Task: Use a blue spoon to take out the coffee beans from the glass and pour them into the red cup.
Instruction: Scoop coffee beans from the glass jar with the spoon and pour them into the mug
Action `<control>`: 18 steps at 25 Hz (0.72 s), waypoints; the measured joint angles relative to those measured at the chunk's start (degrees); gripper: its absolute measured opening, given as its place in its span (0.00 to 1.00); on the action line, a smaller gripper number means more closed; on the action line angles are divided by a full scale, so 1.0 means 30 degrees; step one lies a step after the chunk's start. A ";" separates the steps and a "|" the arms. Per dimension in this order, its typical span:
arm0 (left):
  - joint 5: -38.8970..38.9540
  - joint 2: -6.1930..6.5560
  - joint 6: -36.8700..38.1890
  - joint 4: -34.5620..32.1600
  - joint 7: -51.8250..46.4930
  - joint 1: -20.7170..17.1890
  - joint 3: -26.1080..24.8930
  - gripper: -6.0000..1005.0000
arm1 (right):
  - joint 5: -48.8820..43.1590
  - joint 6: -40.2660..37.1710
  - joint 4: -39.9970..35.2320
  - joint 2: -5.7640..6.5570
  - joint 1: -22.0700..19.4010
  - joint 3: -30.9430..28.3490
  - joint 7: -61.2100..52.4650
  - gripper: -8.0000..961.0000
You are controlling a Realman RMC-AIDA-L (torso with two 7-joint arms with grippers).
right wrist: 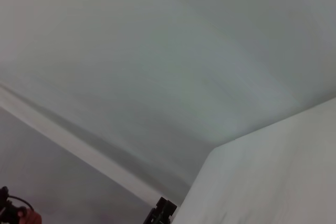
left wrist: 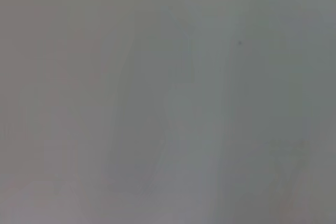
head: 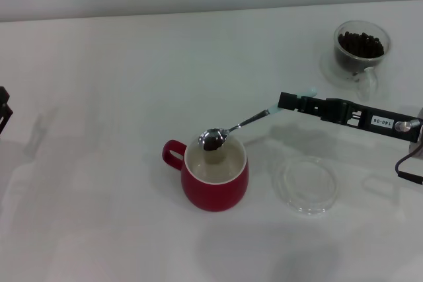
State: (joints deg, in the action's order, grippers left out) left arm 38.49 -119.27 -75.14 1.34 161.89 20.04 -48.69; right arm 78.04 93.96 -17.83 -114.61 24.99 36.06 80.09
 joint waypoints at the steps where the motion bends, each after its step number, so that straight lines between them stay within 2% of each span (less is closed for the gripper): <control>1: 0.0000 0.0000 0.0000 0.0006 0.0000 -0.0001 0.0000 0.77 | 0.0000 0.0000 -0.0002 0.0000 0.0009 0.0000 0.0096 0.24; 18: 0.0002 0.0031 -0.0001 -0.0024 0.0000 0.0058 0.0000 0.77 | -0.0015 0.0291 -0.0238 0.0034 -0.0125 0.0080 0.2703 0.24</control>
State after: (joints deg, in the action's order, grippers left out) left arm 38.49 -119.18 -75.15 1.27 161.89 20.21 -48.69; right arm 78.00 94.84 -18.55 -114.51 24.61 36.30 88.20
